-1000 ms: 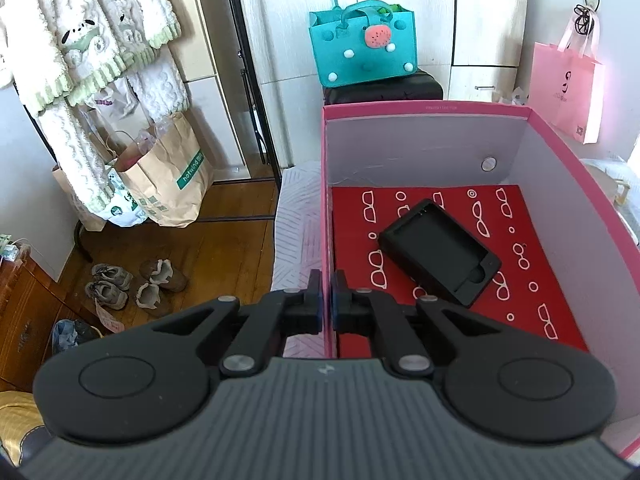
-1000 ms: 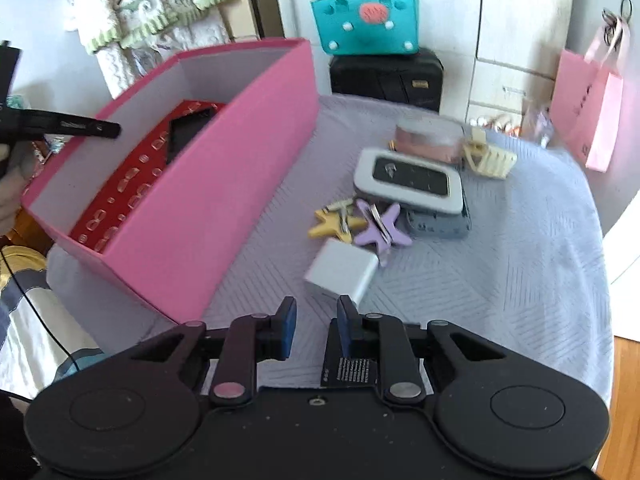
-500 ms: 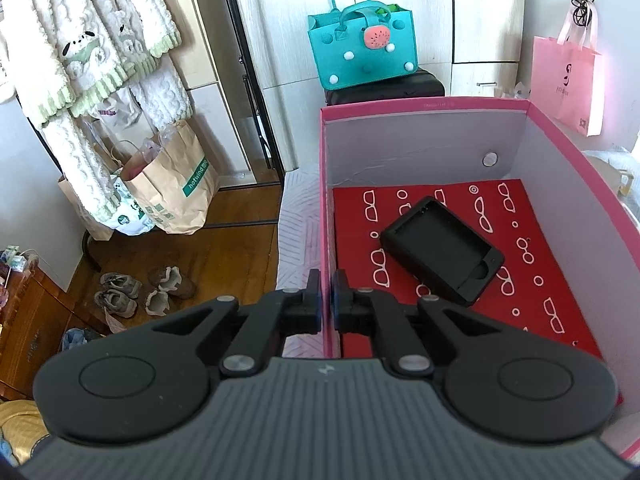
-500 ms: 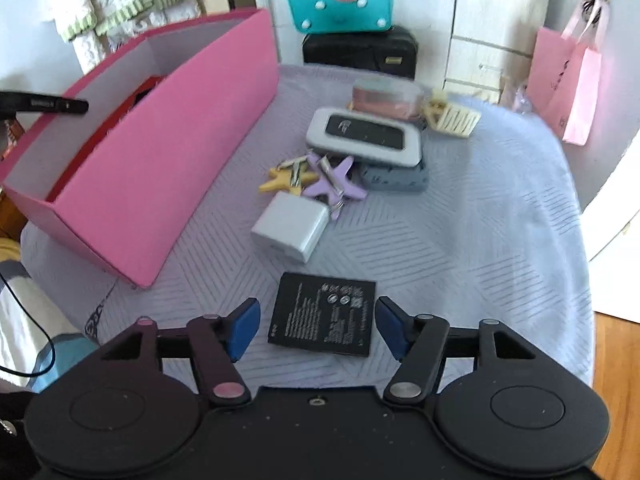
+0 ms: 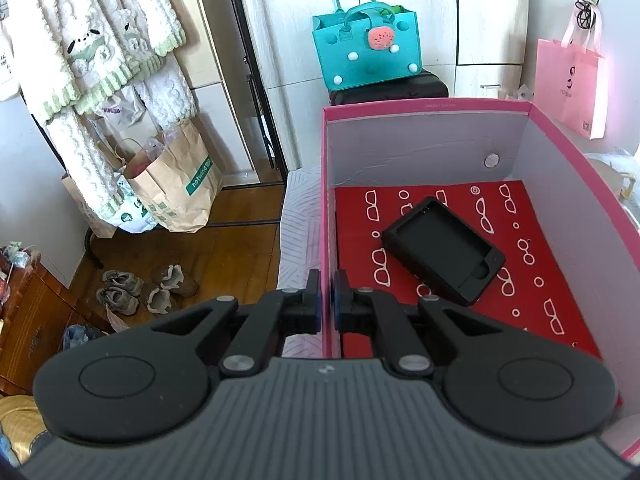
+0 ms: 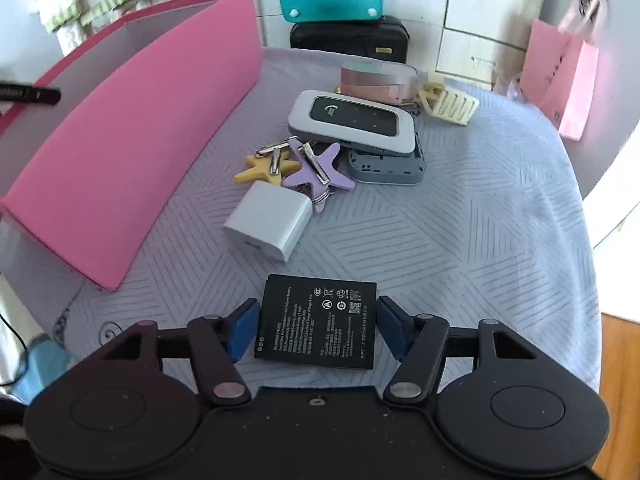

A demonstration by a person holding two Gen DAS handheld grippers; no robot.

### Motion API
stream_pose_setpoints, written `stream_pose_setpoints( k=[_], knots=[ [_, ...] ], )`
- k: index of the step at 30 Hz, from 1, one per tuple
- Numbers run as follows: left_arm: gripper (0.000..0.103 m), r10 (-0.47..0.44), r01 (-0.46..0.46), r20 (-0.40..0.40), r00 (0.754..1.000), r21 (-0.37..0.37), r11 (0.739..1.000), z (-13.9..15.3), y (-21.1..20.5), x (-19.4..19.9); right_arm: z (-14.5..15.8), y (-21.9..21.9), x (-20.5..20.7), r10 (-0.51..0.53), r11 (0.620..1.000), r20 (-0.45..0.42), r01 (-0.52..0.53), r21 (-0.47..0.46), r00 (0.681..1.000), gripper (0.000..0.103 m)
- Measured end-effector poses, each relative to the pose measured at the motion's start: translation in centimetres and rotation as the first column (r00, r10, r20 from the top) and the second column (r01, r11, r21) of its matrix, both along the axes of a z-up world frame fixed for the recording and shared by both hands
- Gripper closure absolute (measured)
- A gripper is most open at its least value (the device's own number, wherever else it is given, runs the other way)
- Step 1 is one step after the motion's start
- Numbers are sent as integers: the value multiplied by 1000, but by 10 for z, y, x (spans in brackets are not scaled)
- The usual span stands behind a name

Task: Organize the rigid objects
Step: 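Lift the black battery off the table with the right tool, then carry the battery into the pink box and open the right tool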

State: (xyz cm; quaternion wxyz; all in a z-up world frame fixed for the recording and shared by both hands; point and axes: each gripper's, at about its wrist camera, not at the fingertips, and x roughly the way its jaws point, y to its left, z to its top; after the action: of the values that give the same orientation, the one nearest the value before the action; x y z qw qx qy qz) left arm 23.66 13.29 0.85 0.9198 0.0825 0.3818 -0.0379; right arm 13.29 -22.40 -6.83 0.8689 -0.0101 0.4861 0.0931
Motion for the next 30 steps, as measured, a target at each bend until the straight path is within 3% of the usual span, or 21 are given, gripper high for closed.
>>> stream_pose_setpoints(
  k=[7, 13, 16, 21, 25, 30],
  knots=[
    [98, 3, -3, 2, 1000, 3, 1000, 0, 2, 0, 20, 5, -3, 28, 1000, 77, -28, -7, 997, 35],
    [98, 3, -3, -10, 1000, -5, 1000, 0, 1, 1, 63, 20, 3, 116, 993, 178, -114, -21, 977, 35],
    [99, -4, 4, -18, 1000, 1, 1000, 3, -1, -1, 91, 33, 10, 189, 982, 251, -187, -31, 949, 35],
    [99, -5, 5, -12, 1000, -21, 1000, 15, 2, -7, 125, 72, 33, 354, 935, 350, -342, -99, 867, 35],
    [100, 10, -10, 10, 1000, -39, 999, 14, 1, -8, 127, 111, 65, 461, 887, 340, -425, -179, 820, 35],
    [100, 54, -51, 27, 998, -80, 995, 11, 4, -8, 106, 153, 114, 511, 854, 286, -439, -280, 811, 35]
  ],
)
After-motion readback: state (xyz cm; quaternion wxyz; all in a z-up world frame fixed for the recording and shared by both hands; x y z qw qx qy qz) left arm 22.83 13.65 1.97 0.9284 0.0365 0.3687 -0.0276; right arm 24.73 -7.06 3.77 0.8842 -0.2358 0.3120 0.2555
